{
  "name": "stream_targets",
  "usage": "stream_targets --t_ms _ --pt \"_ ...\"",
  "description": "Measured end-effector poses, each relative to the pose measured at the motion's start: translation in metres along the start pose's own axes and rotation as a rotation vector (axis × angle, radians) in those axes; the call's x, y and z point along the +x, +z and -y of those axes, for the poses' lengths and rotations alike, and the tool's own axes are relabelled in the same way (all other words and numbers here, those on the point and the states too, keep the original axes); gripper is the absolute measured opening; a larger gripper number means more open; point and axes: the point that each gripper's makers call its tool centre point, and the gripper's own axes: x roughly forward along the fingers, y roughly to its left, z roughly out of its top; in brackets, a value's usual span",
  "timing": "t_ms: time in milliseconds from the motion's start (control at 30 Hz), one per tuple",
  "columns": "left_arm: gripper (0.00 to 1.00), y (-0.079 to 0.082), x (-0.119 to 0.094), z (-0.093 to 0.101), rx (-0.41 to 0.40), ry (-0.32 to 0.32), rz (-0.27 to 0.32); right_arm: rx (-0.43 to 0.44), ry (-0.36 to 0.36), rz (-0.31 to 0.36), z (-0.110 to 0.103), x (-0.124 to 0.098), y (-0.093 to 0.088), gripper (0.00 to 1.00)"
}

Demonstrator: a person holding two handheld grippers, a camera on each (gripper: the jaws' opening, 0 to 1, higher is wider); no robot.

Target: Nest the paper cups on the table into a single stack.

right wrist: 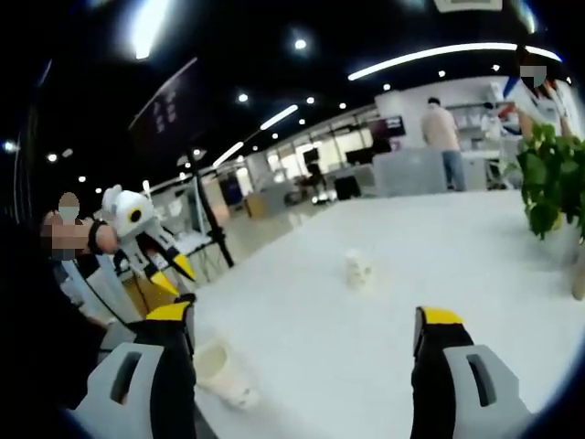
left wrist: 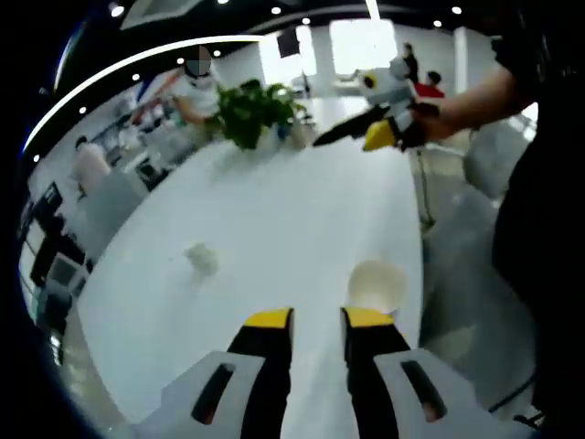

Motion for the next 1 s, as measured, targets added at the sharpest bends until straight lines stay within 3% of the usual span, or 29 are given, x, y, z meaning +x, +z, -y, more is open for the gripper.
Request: stream_targets --t_ms 100,267,700,1000 --pt "0.25 0.002 -0.003 -0.014 -0.012 0.07 0.034 0.001 0.0 -0.002 0.0 0.0 -0.001 0.98" --pt "0.4 -0.004 -0.005 -0.026 -0.093 0.117 0.079 0.008 -0.004 0.0 0.0 -0.001 -0.001 0.98" --pt "0.6 0.001 -0.008 -0.056 -0.147 0.211 0.126 0.008 0.001 -0.014 -0.005 -0.001 -0.005 0.98" --pt "0.75 0.008 -0.002 -0.072 -0.202 0.24 0.151 0.005 0.007 -0.014 -0.007 -0.001 -0.004 0.98"
